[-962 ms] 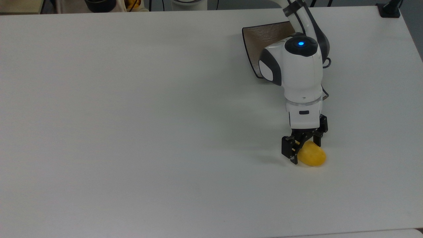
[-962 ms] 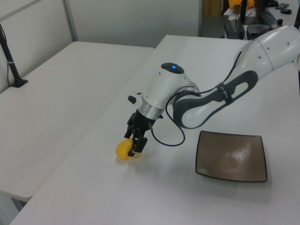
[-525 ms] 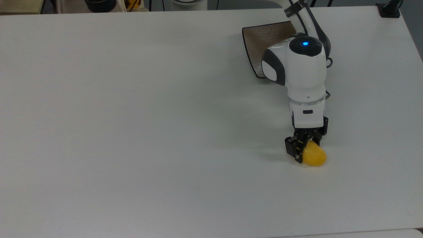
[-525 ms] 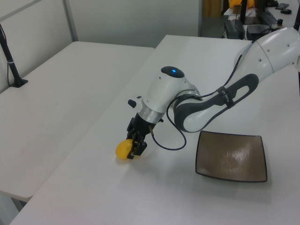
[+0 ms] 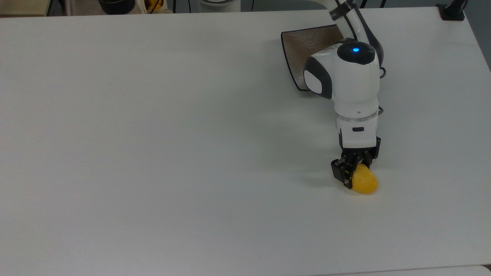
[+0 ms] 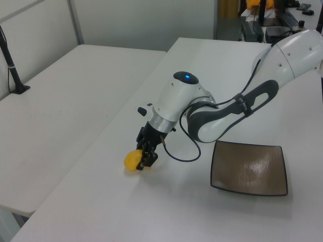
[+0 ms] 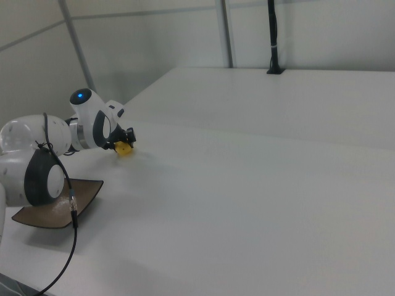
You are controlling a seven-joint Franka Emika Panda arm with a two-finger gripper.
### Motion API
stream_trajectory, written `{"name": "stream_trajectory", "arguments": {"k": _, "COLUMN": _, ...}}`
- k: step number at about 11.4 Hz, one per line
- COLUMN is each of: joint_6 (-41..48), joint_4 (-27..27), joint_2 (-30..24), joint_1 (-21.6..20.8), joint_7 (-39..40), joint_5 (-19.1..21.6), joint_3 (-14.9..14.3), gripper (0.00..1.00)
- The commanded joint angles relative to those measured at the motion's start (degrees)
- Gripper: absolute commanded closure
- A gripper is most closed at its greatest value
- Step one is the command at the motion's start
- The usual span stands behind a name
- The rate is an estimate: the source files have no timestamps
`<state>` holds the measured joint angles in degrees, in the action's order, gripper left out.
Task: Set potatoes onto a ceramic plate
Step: 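Lift the potato and carry it over the brown plate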
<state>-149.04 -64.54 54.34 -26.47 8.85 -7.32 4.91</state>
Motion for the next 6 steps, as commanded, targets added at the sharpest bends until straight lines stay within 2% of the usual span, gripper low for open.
{"name": "stream_trajectory", "arguments": {"k": 1, "joint_6": 0.42, "joint_4": -2.07, "joint_2": -3.61, "joint_1": -0.69, "joint_7": -4.10, "joint_5": -1.47, "joint_3": -1.13, "gripper": 1.00}}
{"name": "stream_trajectory", "arguments": {"k": 4, "joint_6": 2.34, "joint_4": -7.52, "joint_2": -11.42, "joint_1": -0.25, "joint_7": -4.19, "joint_5": -1.12, "joint_3": -1.13, "gripper": 1.00}}
{"name": "stream_trajectory", "arguments": {"k": 6, "joint_6": 7.07, "joint_4": -11.21, "joint_2": -18.71, "joint_1": 1.24, "joint_7": -5.59, "joint_5": -0.85, "joint_3": -1.04, "gripper": 1.00}}
